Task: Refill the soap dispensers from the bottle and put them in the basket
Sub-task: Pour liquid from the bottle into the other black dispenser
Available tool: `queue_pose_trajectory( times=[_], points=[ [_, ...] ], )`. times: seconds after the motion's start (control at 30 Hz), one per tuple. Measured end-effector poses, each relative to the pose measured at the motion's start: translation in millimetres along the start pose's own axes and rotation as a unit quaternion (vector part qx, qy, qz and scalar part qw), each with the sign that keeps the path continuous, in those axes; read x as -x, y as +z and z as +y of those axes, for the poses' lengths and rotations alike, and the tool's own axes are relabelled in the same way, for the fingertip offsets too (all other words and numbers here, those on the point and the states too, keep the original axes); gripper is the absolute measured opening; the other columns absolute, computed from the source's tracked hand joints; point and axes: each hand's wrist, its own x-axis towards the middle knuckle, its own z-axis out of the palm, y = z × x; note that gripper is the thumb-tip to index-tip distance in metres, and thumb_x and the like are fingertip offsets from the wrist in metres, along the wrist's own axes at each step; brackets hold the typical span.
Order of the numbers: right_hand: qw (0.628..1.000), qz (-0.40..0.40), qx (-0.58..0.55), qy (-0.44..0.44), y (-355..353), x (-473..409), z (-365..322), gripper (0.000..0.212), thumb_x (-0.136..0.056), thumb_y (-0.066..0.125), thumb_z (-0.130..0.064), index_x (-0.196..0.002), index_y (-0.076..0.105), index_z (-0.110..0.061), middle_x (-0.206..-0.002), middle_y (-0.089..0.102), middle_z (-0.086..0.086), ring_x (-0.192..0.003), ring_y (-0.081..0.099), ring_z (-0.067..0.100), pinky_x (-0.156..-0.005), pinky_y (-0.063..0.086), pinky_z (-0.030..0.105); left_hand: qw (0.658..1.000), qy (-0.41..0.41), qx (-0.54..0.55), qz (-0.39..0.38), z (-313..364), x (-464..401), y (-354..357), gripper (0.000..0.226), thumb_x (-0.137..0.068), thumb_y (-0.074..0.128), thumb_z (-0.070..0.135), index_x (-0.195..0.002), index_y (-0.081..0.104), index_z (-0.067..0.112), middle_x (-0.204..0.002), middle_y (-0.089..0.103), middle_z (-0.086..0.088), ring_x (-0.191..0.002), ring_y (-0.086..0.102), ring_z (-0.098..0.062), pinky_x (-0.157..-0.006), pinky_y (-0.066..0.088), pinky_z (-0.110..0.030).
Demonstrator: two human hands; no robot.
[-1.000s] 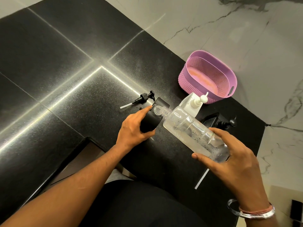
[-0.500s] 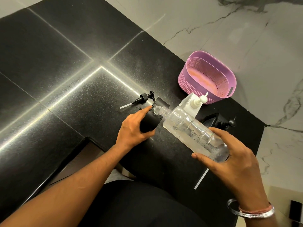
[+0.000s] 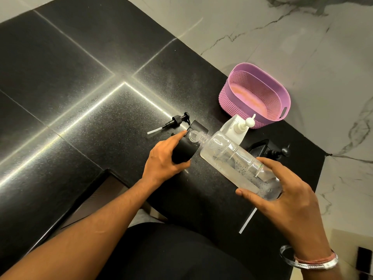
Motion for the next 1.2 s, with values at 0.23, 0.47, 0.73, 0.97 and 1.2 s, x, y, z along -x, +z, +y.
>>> queue_pose_trajectory(
  times=[0.23,0.47,0.73,0.97,1.2],
  points=[
    [1.0,-0.002,0.0,0.002,0.6,-0.2,0.2,0.087,-0.067,0.08,-0.07,-0.139,0.058,-0.026,-0.125,0.068,-0.005,-0.108,0.063,0.011,-0.074,0.064,0.034,1.0,0.001,0.001,-0.001,-0.5,-0.5,0.1,0.09,-0.076,0.091,0.036,-0.154,0.047,0.03,-0.128,0.07,0.004,-0.105,0.066,-0.022,-0.095,0.054,-0.039],
    [1.0,0.0,-0.004,0.002,0.8,1.1,-1.0,0.086,-0.067,0.08,-0.069,-0.139,0.059,-0.025,-0.125,0.068,-0.003,-0.109,0.062,0.011,-0.074,0.065,0.035,1.0,0.002,-0.003,-0.003,0.4,-0.3,-1.0,0.09,-0.076,0.091,0.036,-0.155,0.047,0.029,-0.126,0.07,0.003,-0.104,0.066,-0.023,-0.094,0.054,-0.039],
    [1.0,0.0,-0.002,0.0,1.2,0.8,-2.1,0.086,-0.068,0.081,-0.068,-0.139,0.059,-0.025,-0.125,0.068,-0.002,-0.108,0.062,0.011,-0.076,0.064,0.033,1.0,0.004,-0.003,-0.003,-0.3,0.1,-1.0,0.091,-0.077,0.091,0.036,-0.155,0.046,0.029,-0.126,0.07,0.002,-0.105,0.066,-0.024,-0.094,0.054,-0.04],
    [1.0,0.002,-0.001,-0.003,0.4,0.6,-3.0,0.085,-0.068,0.081,-0.068,-0.138,0.059,-0.024,-0.124,0.069,-0.002,-0.108,0.063,0.012,-0.076,0.063,0.031,1.0,0.003,-0.005,0.0,-2.2,-0.8,0.8,0.09,-0.076,0.091,0.036,-0.154,0.047,0.029,-0.129,0.069,0.003,-0.107,0.066,-0.023,-0.096,0.052,-0.036],
    [1.0,-0.001,0.0,-0.004,-0.3,0.1,-3.4,0.086,-0.068,0.081,-0.067,-0.138,0.059,-0.024,-0.125,0.069,-0.002,-0.109,0.063,0.011,-0.077,0.062,0.029,1.0,0.005,-0.002,0.001,-2.1,-0.9,0.6,0.089,-0.076,0.091,0.035,-0.154,0.048,0.028,-0.128,0.07,0.003,-0.106,0.066,-0.022,-0.096,0.052,-0.037]
  ],
)
